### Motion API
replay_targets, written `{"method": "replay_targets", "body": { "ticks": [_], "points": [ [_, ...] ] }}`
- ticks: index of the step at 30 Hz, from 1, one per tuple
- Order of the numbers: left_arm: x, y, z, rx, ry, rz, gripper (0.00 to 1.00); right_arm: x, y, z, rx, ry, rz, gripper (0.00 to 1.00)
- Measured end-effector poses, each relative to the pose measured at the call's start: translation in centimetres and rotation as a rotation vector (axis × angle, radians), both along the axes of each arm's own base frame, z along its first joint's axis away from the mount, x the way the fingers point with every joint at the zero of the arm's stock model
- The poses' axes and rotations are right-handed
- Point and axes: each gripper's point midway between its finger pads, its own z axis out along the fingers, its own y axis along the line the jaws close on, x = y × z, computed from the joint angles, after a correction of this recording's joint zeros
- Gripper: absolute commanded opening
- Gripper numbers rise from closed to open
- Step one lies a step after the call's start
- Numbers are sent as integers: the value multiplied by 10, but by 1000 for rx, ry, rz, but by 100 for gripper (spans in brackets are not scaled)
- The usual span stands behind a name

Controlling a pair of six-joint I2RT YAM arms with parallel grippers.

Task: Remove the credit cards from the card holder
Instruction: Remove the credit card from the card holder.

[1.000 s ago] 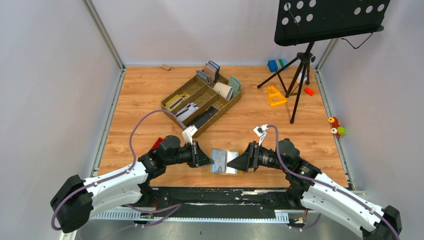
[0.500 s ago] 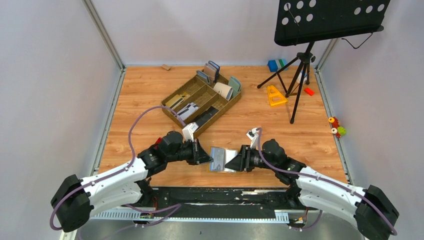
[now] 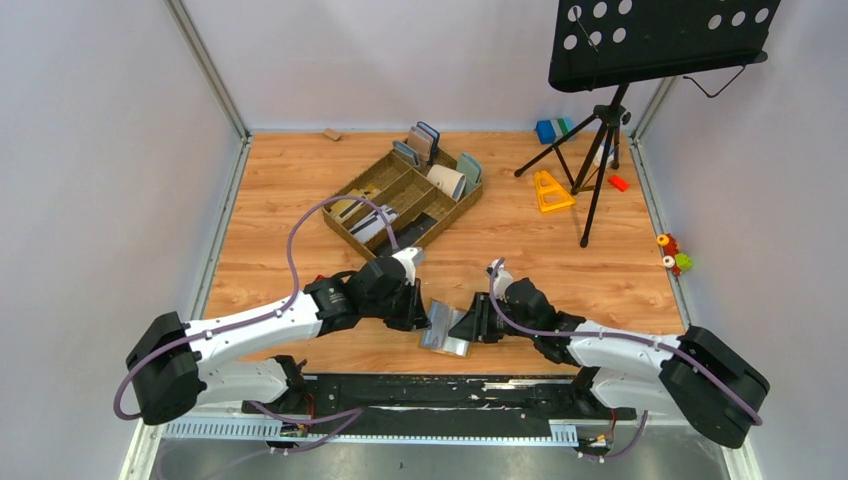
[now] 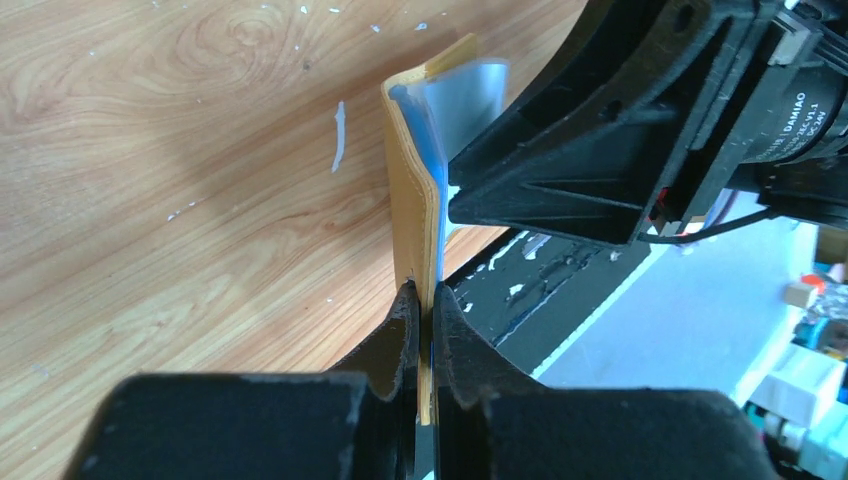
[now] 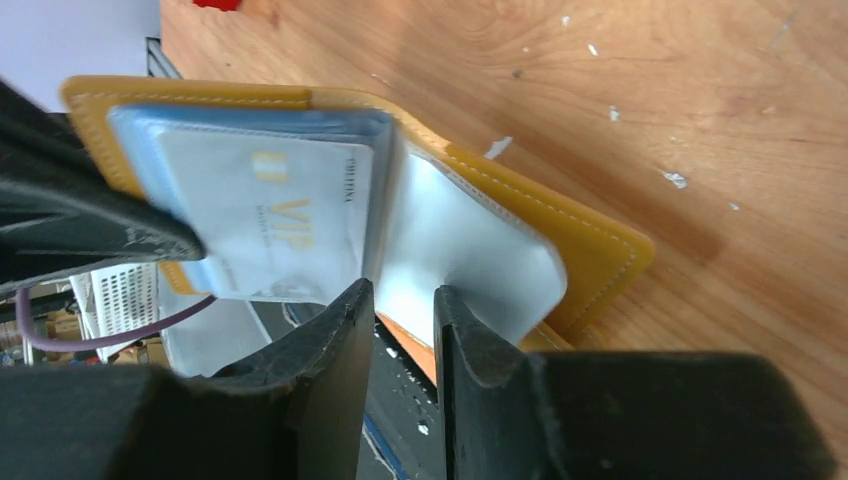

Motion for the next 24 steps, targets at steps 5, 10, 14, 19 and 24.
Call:
{"method": "replay_targets", "body": {
  "ticks": [5,10,14,19,24],
  "points": [
    [1,1,-5,73,-23,-10,9,2,-1,-17,-43,23,-11,26],
    [-1,4,-13,106,-17,-24,19,4,0,-27,-55,33,-10,25],
    [-1,2,-18,115,-10,-29,22,4,1,-32,-60,40,-8,25],
    [-1,-1,-28,132,5,-44,37,4,4,-32,-54,36,-2,25],
    [-1,-1,-33,145,13,-51,28,2,6,-33,-54,31,11,24]
  ]
}}
